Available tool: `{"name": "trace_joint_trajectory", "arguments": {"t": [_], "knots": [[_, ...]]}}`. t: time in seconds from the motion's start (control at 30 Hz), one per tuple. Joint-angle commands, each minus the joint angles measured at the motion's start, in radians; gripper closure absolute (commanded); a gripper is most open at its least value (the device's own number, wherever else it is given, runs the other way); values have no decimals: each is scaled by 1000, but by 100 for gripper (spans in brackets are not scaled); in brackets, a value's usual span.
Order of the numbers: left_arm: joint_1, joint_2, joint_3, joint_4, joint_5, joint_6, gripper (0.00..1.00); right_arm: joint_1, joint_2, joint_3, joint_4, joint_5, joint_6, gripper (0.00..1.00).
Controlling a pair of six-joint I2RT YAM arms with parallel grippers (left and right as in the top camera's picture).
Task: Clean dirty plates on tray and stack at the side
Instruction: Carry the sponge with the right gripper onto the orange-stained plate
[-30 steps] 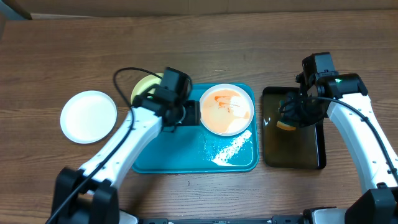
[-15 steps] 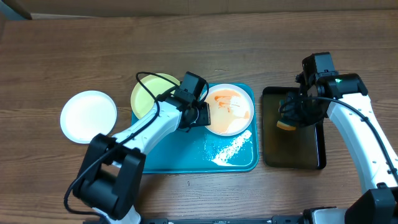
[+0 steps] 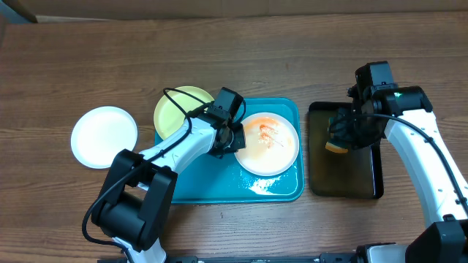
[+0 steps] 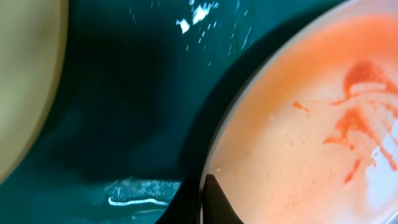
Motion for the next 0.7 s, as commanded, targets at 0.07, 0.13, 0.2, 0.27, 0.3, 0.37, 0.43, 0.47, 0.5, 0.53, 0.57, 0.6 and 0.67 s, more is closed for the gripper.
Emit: {"name": "trace_joint_trajectory", "arguments": {"t": [0.07, 0.13, 0.2, 0.27, 0.3, 0.37, 0.43, 0.47, 0.5, 0.53, 0.57, 0.6, 0.67], "knots": [[-6, 13, 11, -61, -2, 1, 96, -1, -4, 0, 3, 5, -7, 96], [-5, 13, 11, -80, -4, 2, 96, -1, -4, 0, 3, 0, -10, 96], [-5, 13, 11, -97, -5, 3, 96, 4, -4, 0, 3, -63, -78, 96], [-5, 13, 11, -105, -4, 22, 96, 16, -4, 0, 3, -116, -117, 96], [-5, 12, 11, -110, -4, 35, 96, 25, -4, 0, 3, -133, -132, 96], [-5, 10, 11, -125, -3, 59, 96, 53, -4, 0, 0, -142, -140, 96], [-5, 0, 11, -150, -2, 90, 96, 91, -4, 0, 0, -143, -157, 96], [-5, -8, 11, -161, -2, 105, 96, 110, -3, 0, 0, -143, -165, 96], [-5, -16, 11, -175, -2, 118, 96, 135, -1, 0, 3, -141, -166, 96], [-5, -26, 11, -192, 1, 135, 96, 163, 5, 0, 7, -141, -165, 96], [-5, -38, 11, -211, 1, 149, 96, 192, 13, 0, 12, -141, -164, 96], [-5, -43, 11, -222, 1, 158, 96, 208, 19, 0, 17, -141, -163, 96], [-5, -56, 11, -249, 1, 183, 96, 263, 49, 0, 48, -141, -151, 96]]}}
